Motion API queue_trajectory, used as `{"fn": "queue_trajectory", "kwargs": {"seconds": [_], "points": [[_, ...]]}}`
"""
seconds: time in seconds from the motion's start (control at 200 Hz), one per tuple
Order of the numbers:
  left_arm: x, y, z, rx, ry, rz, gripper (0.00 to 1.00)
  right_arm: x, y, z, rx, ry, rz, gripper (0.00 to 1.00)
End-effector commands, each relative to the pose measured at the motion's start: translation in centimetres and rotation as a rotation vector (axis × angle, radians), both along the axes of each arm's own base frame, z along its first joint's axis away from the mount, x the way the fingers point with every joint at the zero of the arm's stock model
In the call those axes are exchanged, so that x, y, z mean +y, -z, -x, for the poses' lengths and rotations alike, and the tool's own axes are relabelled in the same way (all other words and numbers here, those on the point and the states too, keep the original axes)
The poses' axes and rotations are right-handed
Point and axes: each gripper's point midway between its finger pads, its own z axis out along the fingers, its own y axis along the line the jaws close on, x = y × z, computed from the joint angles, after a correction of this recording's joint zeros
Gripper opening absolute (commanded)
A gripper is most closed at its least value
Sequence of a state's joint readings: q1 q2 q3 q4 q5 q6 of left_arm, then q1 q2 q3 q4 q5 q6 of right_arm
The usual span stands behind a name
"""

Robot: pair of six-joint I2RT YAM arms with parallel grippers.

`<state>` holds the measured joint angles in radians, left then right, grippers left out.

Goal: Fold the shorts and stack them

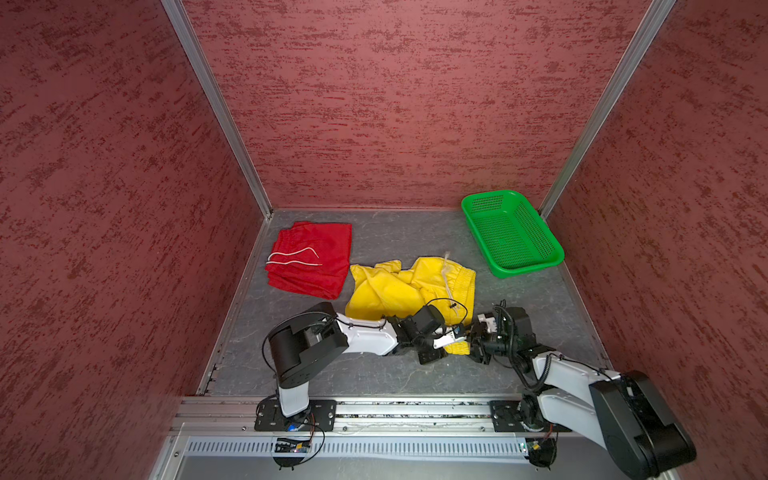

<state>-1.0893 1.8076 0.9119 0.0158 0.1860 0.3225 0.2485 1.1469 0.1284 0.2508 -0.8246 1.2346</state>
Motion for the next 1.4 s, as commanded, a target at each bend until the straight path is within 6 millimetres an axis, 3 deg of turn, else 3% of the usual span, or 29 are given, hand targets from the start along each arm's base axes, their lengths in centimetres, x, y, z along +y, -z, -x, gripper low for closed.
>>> {"fn": "queue_trajectory", "kwargs": {"seconds": [0.0,0.13,0.245,0.361,0.476,0.636,0.766,0.947,1.177,1.393], "points": [[0.4,-2.0,-0.8,-0.024,-0.047,0.036,0.64,0.0,0.5,0.2,-0.003,-0.023,0.030,0.30],[2.5,-4.6,-2.5,0.026,-0.179,0.086,0.73,-0.8,1.2,-0.2,-0.007,-0.008,0.110,0.15],[5.4,-7.2,-4.5,0.109,-0.336,0.148,0.76,-2.2,1.6,-1.2,-0.037,0.029,0.226,0.06],[9.6,-10.0,-7.1,0.196,-0.544,0.238,0.78,-4.0,2.1,-2.0,-0.059,0.068,0.335,0.01],[15.6,-11.8,-10.5,0.311,-0.817,0.350,0.78,-4.8,2.3,-2.2,-0.071,0.090,0.380,0.00],[23.6,-12.4,-13.7,0.404,-1.119,0.474,0.79,-4.8,2.2,-2.3,-0.084,0.085,0.380,0.00],[27.2,-11.6,-15.7,0.463,-1.226,0.526,0.79,-4.6,1.9,-2.4,-0.095,0.074,0.371,0.00],[29.1,-9.7,-18.6,0.607,-1.336,0.568,0.78,-4.5,2.1,-2.2,-0.087,0.058,0.372,0.00],[28.2,-7.4,-21.1,0.834,-1.536,0.606,0.76,-4.2,1.5,-2.7,-0.107,0.061,0.349,0.00],[26.9,-7.1,-22.5,0.872,-1.687,0.624,0.77,-3.8,1.2,-3.0,-0.116,0.064,0.326,0.00]]}}
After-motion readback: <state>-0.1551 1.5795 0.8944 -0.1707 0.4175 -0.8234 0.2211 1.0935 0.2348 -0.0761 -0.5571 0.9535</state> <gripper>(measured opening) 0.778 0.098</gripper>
